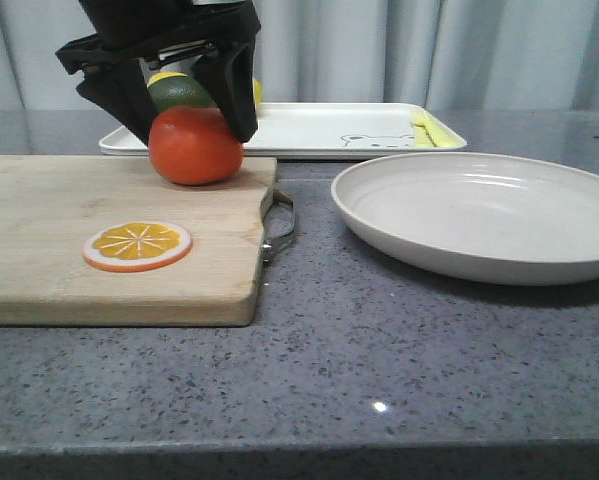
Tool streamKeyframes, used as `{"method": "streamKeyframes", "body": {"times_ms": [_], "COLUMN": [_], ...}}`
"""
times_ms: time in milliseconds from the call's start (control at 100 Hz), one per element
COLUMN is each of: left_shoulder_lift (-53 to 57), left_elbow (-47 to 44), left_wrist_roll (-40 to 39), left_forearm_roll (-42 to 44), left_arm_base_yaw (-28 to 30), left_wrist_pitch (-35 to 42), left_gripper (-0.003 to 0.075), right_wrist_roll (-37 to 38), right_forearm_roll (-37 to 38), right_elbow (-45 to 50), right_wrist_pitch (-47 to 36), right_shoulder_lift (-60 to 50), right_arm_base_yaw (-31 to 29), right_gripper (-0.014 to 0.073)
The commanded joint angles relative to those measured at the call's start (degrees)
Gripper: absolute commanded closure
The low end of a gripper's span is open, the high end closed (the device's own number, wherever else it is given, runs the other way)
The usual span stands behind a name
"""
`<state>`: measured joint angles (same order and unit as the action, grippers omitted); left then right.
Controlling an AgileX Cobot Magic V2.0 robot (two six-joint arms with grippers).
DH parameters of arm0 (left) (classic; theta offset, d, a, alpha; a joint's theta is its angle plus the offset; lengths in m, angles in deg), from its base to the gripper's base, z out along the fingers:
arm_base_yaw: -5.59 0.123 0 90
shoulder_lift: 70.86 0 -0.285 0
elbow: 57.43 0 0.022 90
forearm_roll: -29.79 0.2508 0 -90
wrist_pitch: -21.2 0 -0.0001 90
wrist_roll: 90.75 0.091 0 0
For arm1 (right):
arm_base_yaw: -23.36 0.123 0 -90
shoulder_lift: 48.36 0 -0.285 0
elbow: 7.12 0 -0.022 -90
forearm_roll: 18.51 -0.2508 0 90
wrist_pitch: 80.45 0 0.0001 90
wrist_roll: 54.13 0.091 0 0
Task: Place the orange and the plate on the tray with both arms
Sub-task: 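Lower the open left gripper around the orange on the cutting board, then close the left gripper, lift the orange and carry it over the plate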
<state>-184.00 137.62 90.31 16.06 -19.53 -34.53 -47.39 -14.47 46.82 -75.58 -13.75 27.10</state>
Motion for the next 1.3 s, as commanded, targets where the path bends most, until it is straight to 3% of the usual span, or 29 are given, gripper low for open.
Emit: {"method": "streamKeyframes", "body": {"times_ms": [0, 300, 460, 630, 810, 1120, 1290], "left_shoulder_lift": [2.9, 2.9, 2.9, 2.9, 2.9, 1.5, -1.0], "left_elbow": [1.8, 1.8, 2.6, 7.0, 12.1, 13.2, 13.3], "left_wrist_roll": [-0.2, -0.2, -0.2, -0.1, -0.1, 2.9, 2.9], "left_forearm_roll": [-1.4, -1.4, -1.9, -5.1, -6.0, -6.1, -6.1], "left_arm_base_yaw": [-0.5, -0.5, -0.5, -0.8, -5.7, -18.3, -22.2], "left_wrist_pitch": [1.4, 1.4, 0.6, -3.0, -3.6, 4.7, 8.3], "left_gripper": [0.0118, 0.0385, 0.0466, 0.047, 0.047, 0.047, 0.047], "right_wrist_roll": [-0.1, -0.1, -0.1, -0.1, -0.1, -0.1, -0.1], "right_forearm_roll": [0.1, 0.1, 0.1, 0.1, 0.1, 0.1, 0.1], "right_elbow": [-2.1, -2.1, -2.1, -2.1, -2.1, -2.1, -2.1], "right_wrist_pitch": [-4.4, -4.4, -4.4, -4.4, -4.4, -4.0, -3.8], "right_shoulder_lift": [0.8, 0.8, 0.8, 0.8, 0.8, 0.8, 0.8], "right_arm_base_yaw": [0.1, 0.1, 0.1, 0.1, 0.1, 0.1, 0.1], "right_gripper": [0.0653, 0.0653, 0.0653, 0.0653, 0.0653, 0.0653, 0.0653]}}
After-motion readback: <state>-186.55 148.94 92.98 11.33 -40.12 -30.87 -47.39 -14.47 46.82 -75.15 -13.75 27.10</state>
